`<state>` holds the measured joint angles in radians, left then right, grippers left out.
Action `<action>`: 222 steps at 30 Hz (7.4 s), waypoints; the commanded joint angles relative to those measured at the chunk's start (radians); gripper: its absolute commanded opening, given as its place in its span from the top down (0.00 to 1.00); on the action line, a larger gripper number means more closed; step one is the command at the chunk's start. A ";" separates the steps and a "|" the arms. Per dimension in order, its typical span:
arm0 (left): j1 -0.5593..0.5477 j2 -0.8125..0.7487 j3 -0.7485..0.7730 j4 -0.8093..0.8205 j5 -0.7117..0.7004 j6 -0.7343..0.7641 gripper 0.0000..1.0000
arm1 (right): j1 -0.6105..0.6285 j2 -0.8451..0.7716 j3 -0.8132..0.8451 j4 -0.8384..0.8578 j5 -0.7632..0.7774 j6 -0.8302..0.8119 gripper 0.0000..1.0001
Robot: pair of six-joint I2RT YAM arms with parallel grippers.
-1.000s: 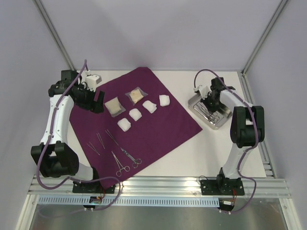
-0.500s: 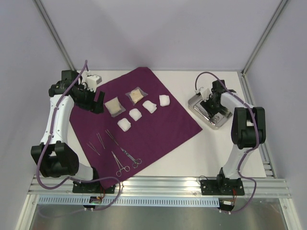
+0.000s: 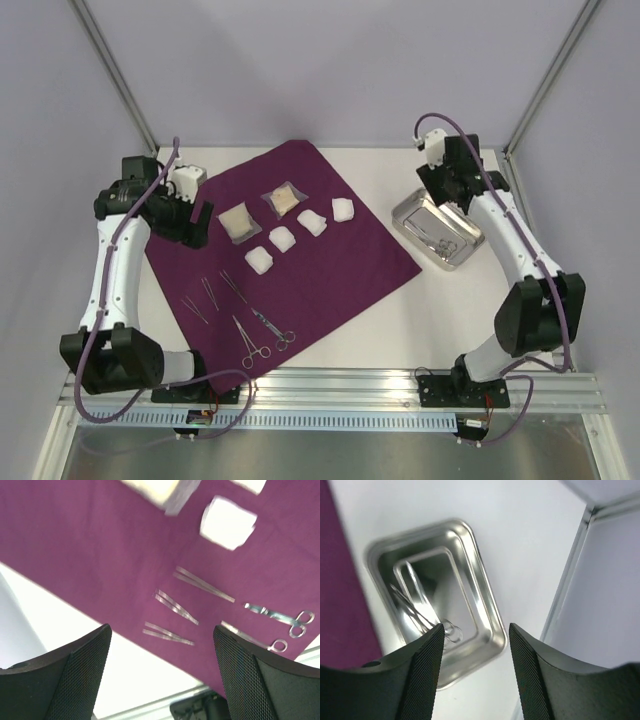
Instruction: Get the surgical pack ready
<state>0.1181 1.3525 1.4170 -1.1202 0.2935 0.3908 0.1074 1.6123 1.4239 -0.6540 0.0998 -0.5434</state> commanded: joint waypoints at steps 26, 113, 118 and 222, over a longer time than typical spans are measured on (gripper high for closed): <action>-0.005 -0.547 -0.530 -0.044 -0.318 -0.007 0.06 | 1.189 0.435 0.211 -0.015 0.075 0.893 0.55; -0.005 -0.524 -0.437 -0.044 -0.217 0.013 0.06 | 0.990 0.290 0.092 0.013 -0.005 0.700 1.00; -0.005 -0.501 -0.417 -0.046 -0.209 0.017 0.06 | 0.797 0.195 0.053 -0.007 -0.009 0.593 0.99; 0.058 -0.469 -0.535 0.057 -0.421 -0.003 0.04 | 1.198 0.274 0.116 0.056 0.201 0.953 0.73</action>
<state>0.1574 0.9131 0.9035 -1.0813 -0.0841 0.3733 1.2594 1.8286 1.4494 -0.6262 0.3061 0.3294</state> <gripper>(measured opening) 0.961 0.280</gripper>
